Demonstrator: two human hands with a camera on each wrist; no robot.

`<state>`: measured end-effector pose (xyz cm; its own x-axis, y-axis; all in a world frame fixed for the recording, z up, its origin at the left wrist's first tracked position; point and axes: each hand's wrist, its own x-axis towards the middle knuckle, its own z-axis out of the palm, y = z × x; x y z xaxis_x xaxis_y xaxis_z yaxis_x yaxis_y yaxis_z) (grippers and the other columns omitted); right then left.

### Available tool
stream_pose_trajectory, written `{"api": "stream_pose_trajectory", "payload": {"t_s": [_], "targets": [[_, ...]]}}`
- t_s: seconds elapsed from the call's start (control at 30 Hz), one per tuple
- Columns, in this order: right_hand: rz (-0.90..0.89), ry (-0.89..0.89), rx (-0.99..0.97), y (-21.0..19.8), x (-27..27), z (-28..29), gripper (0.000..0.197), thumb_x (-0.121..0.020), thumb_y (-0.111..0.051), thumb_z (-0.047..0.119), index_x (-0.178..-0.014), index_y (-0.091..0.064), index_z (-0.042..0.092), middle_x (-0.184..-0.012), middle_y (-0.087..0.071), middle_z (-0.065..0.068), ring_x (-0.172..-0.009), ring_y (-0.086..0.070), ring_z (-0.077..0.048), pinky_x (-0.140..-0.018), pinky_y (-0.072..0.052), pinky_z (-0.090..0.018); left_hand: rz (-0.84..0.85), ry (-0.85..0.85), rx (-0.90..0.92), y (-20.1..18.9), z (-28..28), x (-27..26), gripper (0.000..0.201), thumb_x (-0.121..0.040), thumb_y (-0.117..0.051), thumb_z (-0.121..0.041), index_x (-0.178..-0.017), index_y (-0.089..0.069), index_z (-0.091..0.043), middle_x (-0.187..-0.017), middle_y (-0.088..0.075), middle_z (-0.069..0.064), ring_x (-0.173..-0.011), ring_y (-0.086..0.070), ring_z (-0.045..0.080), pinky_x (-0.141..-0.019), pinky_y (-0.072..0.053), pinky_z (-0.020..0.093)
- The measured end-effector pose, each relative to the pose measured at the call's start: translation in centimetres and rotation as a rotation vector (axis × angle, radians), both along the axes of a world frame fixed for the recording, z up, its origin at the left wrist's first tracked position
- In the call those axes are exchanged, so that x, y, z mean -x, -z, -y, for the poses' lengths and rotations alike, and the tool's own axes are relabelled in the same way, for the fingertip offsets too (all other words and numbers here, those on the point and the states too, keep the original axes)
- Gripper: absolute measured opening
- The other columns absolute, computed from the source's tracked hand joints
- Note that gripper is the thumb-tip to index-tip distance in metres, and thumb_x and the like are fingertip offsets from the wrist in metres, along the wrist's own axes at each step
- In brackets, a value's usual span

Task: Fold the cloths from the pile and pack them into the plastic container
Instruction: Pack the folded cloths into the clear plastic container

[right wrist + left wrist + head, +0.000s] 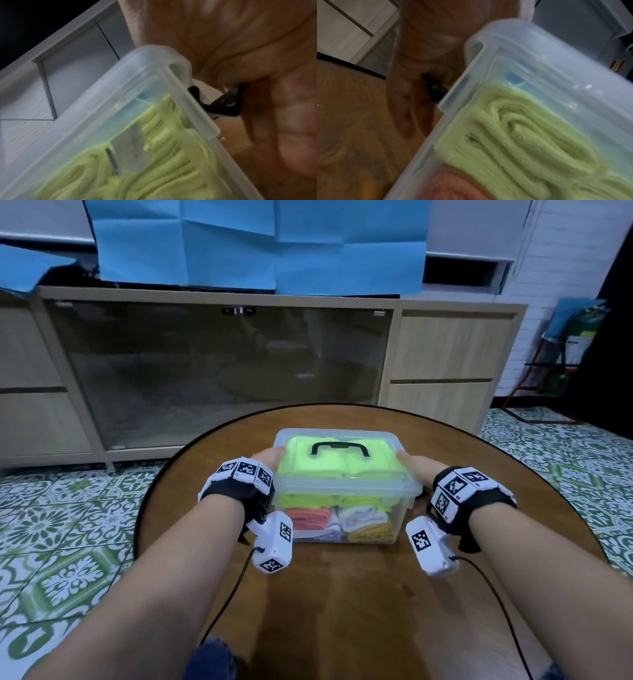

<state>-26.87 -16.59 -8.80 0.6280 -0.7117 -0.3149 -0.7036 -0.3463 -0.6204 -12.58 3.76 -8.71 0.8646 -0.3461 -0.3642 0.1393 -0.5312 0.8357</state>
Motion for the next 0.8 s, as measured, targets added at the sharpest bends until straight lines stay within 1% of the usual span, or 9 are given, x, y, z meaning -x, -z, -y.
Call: {"api": "stream_pose_trajectory", "payload": {"t_s": [0.07, 0.17, 0.3, 0.37, 0.43, 0.53, 0.7, 0.73, 0.8], "targets": [[0.05, 0.051, -0.054, 0.1, 0.2, 0.0, 0.055, -0.094, -0.029, 0.058, -0.114, -0.048, 0.01, -0.082, -0.051, -0.008, -0.074, -0.05, -0.024, -0.081, -0.046, -0.039, 0.002, -0.026, 0.026, -0.1, -0.2, 0.2, 0.035, -0.097, -0.043, -0.036, -0.096, -0.053, -0.002, -0.099, -0.053, 0.013, -0.094, -0.051, 0.027, -0.092, -0.041, 0.034], [0.105, 0.127, 0.083, 0.0, 0.6, -0.1, 0.049, -0.093, -0.045, 0.048, -0.11, -0.05, 0.002, -0.09, -0.052, -0.011, -0.082, -0.05, -0.026, -0.067, -0.041, -0.029, 0.084, -0.083, 0.02, 0.0, -0.5, 0.6, 0.03, -0.089, -0.053, -0.035, -0.096, -0.052, -0.006, -0.074, -0.055, 0.006, -0.07, -0.055, 0.024, -0.07, -0.042, 0.029], [0.098, 0.107, 0.283, -0.4, 0.9, -1.1, 0.038, -0.094, -0.048, 0.04, -0.091, -0.052, 0.002, -0.066, -0.048, -0.005, -0.06, -0.049, -0.021, -0.049, -0.034, -0.026, 0.411, -0.078, -0.21, -0.3, -0.5, 1.1, 0.038, -0.091, -0.05, -0.032, -0.065, -0.046, -0.004, -0.06, -0.049, 0.004, -0.049, -0.045, 0.019, -0.048, -0.032, 0.022], [0.082, 0.083, 0.237, -0.5, 0.8, -1.6, 0.032, -0.096, -0.044, 0.035, -0.092, -0.047, 0.003, -0.066, -0.045, -0.004, -0.068, -0.05, -0.023, -0.05, -0.033, -0.026, 0.528, -0.049, -0.322, -0.5, -0.3, 1.4, 0.035, -0.092, -0.046, -0.024, -0.062, -0.044, -0.007, -0.059, -0.048, 0.004, -0.048, -0.043, 0.019, -0.046, -0.029, 0.021], [0.112, 0.069, 0.19, -0.4, 0.8, -2.0, 0.029, -0.097, -0.044, 0.032, -0.093, -0.045, 0.004, -0.067, -0.044, -0.004, -0.077, -0.05, -0.026, -0.052, -0.033, -0.027, 0.532, -0.034, -0.353, -0.5, -0.2, 1.7, 0.032, -0.091, -0.044, -0.017, -0.061, -0.043, -0.007, -0.06, -0.047, 0.004, -0.049, -0.042, 0.018, -0.045, -0.029, 0.021], [0.189, 0.108, 0.185, -0.1, 0.8, -2.4, 0.027, -0.096, -0.048, 0.028, -0.09, -0.045, 0.002, -0.066, -0.043, -0.004, -0.073, -0.049, -0.025, -0.063, -0.037, -0.028, 0.449, -0.054, -0.258, -0.1, 0.0, 2.0, 0.024, -0.088, -0.044, -0.008, -0.065, -0.043, -0.007, -0.063, -0.046, 0.004, -0.05, -0.04, 0.016, -0.045, -0.03, 0.022], [0.178, 0.135, 0.273, 0.1, 0.6, -2.8, 0.035, -0.096, -0.05, 0.024, -0.067, -0.041, 0.006, -0.064, -0.043, -0.004, -0.074, -0.049, -0.027, -0.063, -0.037, -0.029, 0.458, -0.118, -0.14, 0.3, 0.2, 1.7, 0.014, -0.089, -0.042, -0.001, -0.081, -0.053, -0.002, -0.066, -0.047, 0.005, -0.052, -0.042, 0.016, -0.044, -0.031, 0.023], [0.171, 0.13, 0.28, 0.0, 0.5, -2.8, 0.035, -0.096, -0.05, 0.024, -0.067, -0.043, 0.005, -0.064, -0.043, -0.004, -0.074, -0.049, -0.027, -0.062, -0.038, -0.029, 0.466, -0.122, -0.136, 0.4, 0.2, 1.6, 0.013, -0.089, -0.042, 0.0, -0.083, -0.054, -0.001, -0.065, -0.047, 0.005, -0.051, -0.041, 0.016, -0.043, -0.03, 0.023], [0.164, 0.101, 0.288, -0.2, 0.5, -2.9, 0.03, -0.097, -0.049, 0.024, -0.087, -0.055, -0.004, -0.067, -0.046, -0.006, -0.074, -0.049, -0.028, -0.059, -0.038, -0.028, 0.48, -0.124, -0.138, 0.4, 0.3, 1.4, 0.013, -0.089, -0.042, 0.0, -0.083, -0.054, 0.0, -0.064, -0.046, 0.005, -0.051, -0.04, 0.016, -0.042, -0.028, 0.024]]}}
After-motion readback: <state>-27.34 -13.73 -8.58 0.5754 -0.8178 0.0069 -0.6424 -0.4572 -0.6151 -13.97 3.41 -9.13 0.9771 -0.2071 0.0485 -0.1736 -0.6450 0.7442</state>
